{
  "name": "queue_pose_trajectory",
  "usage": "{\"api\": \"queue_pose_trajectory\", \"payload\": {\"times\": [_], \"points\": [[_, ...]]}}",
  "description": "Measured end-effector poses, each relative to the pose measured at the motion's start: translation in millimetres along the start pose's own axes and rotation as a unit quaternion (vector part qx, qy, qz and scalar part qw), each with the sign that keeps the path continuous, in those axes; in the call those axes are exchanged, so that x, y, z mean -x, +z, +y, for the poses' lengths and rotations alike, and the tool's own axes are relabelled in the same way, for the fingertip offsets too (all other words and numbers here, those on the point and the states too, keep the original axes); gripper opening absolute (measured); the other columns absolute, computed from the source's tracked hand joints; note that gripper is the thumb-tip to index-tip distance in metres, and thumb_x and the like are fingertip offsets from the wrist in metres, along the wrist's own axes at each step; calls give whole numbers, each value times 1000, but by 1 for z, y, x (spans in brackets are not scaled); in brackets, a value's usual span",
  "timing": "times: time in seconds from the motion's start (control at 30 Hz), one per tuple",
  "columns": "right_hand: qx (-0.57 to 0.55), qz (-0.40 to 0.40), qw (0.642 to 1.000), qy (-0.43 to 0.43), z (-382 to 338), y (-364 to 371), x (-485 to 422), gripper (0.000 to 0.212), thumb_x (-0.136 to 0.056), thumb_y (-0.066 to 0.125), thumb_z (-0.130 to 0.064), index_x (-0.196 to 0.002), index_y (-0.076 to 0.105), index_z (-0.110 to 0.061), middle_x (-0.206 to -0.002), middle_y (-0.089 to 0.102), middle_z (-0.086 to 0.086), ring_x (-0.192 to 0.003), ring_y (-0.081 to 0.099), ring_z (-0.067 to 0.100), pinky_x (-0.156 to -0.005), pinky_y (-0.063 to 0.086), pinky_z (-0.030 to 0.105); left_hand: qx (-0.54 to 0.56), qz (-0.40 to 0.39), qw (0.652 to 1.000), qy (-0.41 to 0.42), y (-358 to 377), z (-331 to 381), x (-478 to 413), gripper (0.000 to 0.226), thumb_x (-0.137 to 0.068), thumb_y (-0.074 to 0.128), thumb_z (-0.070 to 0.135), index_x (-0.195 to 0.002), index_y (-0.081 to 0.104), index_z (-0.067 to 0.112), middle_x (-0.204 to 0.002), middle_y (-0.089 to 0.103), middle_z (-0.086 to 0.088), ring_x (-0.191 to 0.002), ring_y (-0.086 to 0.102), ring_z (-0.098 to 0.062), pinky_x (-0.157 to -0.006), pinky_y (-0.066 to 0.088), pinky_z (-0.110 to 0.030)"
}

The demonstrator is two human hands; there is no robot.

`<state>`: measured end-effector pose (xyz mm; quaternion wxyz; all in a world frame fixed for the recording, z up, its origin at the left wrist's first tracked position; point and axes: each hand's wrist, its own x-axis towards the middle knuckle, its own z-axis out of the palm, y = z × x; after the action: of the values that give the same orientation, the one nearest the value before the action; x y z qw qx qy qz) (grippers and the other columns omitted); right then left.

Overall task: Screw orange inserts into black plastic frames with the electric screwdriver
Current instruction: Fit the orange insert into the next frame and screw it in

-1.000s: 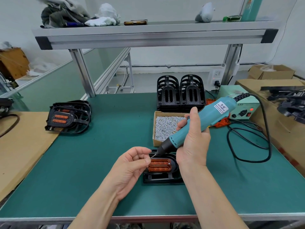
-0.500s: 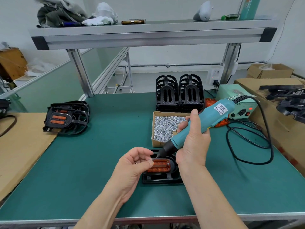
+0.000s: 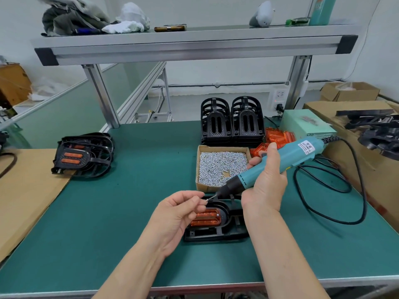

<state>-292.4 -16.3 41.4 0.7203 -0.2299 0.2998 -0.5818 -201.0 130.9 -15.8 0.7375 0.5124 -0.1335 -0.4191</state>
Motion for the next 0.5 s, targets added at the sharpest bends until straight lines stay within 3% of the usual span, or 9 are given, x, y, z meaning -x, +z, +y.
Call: {"api": "queue_pose_trajectory", "payload": {"times": [0.13,0.23,0.3,0.37,0.43,0.5], "points": [[-3,9,1000,2,-4,-3,-5,18,-93,71,-32,-86,59,-21,-57,60,-12,-52,56,3,-53,49,17,25,32,998,-50,4,6,-10,14,-91,53,-12,-91,66,-6,-82,71,-17,-71,70,-15,-60,56,-17],[0,10,1000,2,0,-5,-3,19,-93,71,-32,-85,58,-21,-57,61,-13,-52,56,3,-53,49,16,92,43,994,-41,16,24,-29,11,-88,61,-5,-97,64,-10,-98,67,-18,-94,69,-22,-81,59,-26],[9,11,1000,-2,3,-5,-1,19,-94,70,-32,-85,58,-20,-57,61,-13,-51,56,3,-51,48,16,105,22,994,-32,27,40,-43,38,-94,61,18,-120,58,-10,-121,62,-18,-122,57,-26,-107,47,-35],[27,12,1000,-9,5,-4,1,19,-94,69,-32,-84,58,-21,-55,61,-13,-49,56,2,-49,47,16,40,-29,998,-30,39,53,-57,68,-101,48,44,-151,32,0,-154,39,-15,-147,32,-24,-123,23,-40],[41,11,999,-14,8,-3,2,20,-94,69,-33,-84,58,-20,-55,61,-13,-48,56,2,-48,47,16,-36,-76,996,-15,51,61,-67,75,-101,33,60,-160,10,20,-166,14,-4,-153,10,-17,-126,5,-41],[48,9,999,-16,10,-3,3,21,-93,70,-34,-85,58,-19,-55,61,-12,-50,56,3,-50,48,17,-96,-83,992,8,60,61,-70,74,-100,25,65,-159,8,24,-167,9,3,-153,5,-12,-123,3,-34]]}}
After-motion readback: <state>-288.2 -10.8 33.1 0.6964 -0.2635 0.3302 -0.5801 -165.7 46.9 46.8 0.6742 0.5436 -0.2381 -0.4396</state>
